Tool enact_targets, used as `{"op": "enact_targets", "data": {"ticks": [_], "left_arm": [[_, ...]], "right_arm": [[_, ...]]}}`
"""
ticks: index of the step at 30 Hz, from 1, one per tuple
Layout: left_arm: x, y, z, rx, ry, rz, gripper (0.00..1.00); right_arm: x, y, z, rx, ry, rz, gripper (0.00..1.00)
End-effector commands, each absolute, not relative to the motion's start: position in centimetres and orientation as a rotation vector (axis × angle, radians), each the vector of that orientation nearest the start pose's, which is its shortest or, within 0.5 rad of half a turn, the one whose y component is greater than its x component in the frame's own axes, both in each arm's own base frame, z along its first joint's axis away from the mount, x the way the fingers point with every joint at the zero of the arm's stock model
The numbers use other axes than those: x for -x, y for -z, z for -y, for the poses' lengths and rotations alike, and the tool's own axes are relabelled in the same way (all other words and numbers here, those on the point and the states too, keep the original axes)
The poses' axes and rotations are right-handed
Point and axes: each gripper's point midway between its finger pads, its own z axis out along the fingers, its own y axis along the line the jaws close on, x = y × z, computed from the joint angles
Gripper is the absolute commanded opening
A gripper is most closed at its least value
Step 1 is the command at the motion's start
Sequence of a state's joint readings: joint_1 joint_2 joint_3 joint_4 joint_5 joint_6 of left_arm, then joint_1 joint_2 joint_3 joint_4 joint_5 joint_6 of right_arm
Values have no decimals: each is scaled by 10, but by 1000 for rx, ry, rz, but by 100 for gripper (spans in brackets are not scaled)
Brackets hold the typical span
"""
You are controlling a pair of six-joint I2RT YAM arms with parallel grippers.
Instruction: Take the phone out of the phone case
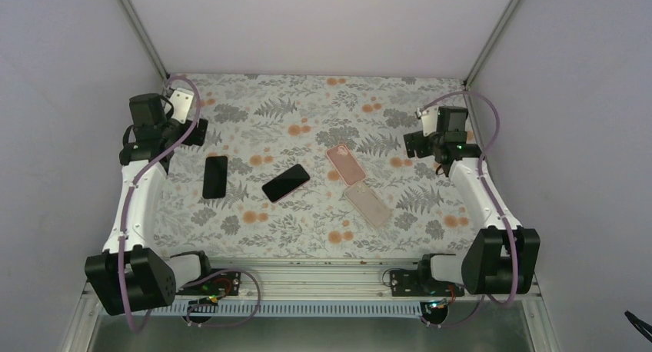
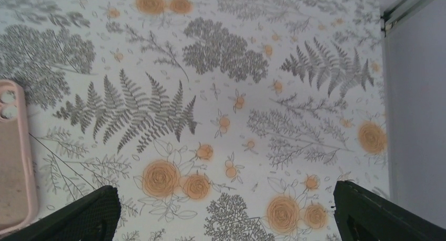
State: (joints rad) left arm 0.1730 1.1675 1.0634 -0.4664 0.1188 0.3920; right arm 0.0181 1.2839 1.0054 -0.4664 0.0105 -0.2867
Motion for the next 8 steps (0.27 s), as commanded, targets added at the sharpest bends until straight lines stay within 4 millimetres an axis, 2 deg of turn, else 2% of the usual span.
{"op": "enact_targets", "data": {"ticks": [1, 8], "left_arm": [[-372, -255, -30, -308, -64, -2104, 100], [-373, -249, -27, -311, -32, -2118, 100]], "right_arm": [[-381, -181, 3, 297, 187, -2269, 100], [-378, -175, -7, 322, 120, -2281, 100]]}}
